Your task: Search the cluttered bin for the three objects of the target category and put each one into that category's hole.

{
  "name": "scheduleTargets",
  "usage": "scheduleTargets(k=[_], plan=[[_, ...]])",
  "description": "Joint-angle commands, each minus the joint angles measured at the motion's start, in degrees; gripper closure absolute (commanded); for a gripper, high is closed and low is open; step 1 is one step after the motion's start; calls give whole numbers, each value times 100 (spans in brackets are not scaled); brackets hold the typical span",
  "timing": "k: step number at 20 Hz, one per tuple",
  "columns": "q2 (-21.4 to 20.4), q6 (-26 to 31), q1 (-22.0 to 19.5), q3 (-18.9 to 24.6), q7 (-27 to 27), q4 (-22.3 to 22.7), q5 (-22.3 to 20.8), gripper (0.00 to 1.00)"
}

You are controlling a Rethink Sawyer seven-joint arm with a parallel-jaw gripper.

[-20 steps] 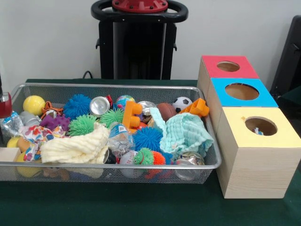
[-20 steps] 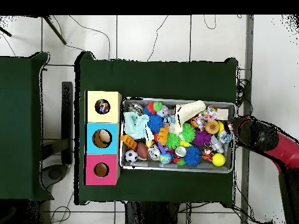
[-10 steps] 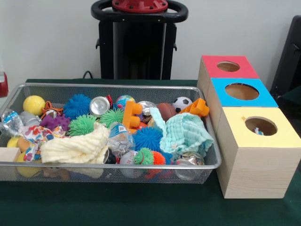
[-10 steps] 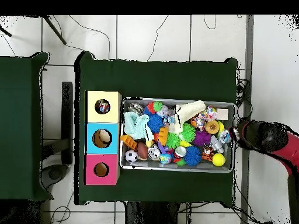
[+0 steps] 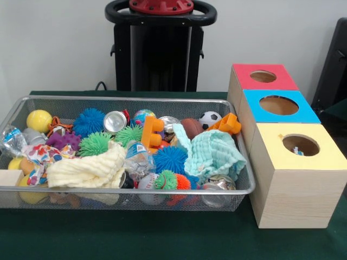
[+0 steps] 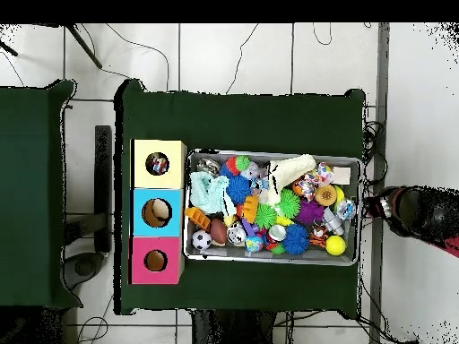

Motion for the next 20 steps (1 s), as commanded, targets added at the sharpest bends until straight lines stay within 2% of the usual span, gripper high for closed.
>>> scheduleTargets(k=[1,5,7,12,20], plan=[[-321,-123,289,-358,1530,823,135,100],[-207,10,246,-351,1278,660,230,100],[-88,99,249,-456,1438,541,346,100],[-228,-248,186,-495,1461,831,492,100],[25,-469,-241,-230,1056,946,799,100]])
